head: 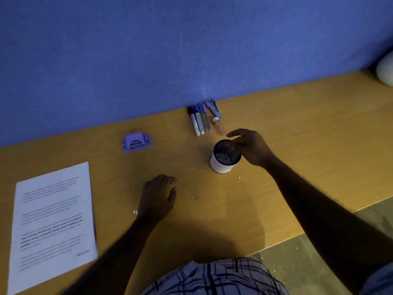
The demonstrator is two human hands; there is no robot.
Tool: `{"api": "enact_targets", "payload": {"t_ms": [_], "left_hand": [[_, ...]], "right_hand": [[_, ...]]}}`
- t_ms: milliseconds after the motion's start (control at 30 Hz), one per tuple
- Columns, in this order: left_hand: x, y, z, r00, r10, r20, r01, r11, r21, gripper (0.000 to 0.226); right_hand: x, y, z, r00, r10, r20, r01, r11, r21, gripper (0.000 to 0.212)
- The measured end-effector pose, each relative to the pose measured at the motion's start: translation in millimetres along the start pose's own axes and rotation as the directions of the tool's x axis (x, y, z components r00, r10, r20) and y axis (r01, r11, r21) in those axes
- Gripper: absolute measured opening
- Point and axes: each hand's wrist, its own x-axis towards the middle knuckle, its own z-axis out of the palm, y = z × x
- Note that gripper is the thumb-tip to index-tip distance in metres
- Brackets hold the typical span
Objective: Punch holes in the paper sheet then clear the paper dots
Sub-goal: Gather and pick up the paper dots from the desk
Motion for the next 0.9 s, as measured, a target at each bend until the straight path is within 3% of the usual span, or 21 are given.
{"api": "enact_targets", "payload": {"t_ms": [167,300,367,500,633,800,900], "left_hand": [[1,-2,0,1.0,-0.007,0.003,0.007,1.0,0.022,0.027],[0,-3,0,1.0,-0.011,0.0,0.011,1.0,0.014,0.027],[1,-2,0,1.0,-0.015,0.007,0.015,1.0,0.01,0.027],[1,0,-1,1.0,-0.016,0.012,0.016,1.0,0.018,0.028],[0,1,-3,1.0,-0.022,0.021,0.022,1.0,0.017,0.028],[-1,-1,-5,1.0,-0.016,0.014,0.015,0.999,0.028,0.028],[-3,0,-5,1.0,-0.012,-0.001,0.012,1.0,0.028,0.026]], "right_hand": [[-1,-2,1,0.996,-0.079,-0.041,0.074,0.99,-0.118,0.036],[-3,-4,-3,0.998,0.054,-0.012,-0.05,0.972,0.228,0.037],[-4,-3,-4,0.998,0.055,-0.024,-0.047,0.964,0.26,0.036],[-7,-1,-2,0.994,-0.036,-0.101,0.036,0.999,0.003,0.041],[-8,0,2,0.976,-0.165,-0.145,0.119,0.952,-0.28,0.042],[-11,2,-1,0.955,-0.25,-0.158,0.183,0.919,-0.349,0.036],[-17,11,-3,0.919,-0.295,-0.261,0.198,0.919,-0.339,0.024]]}}
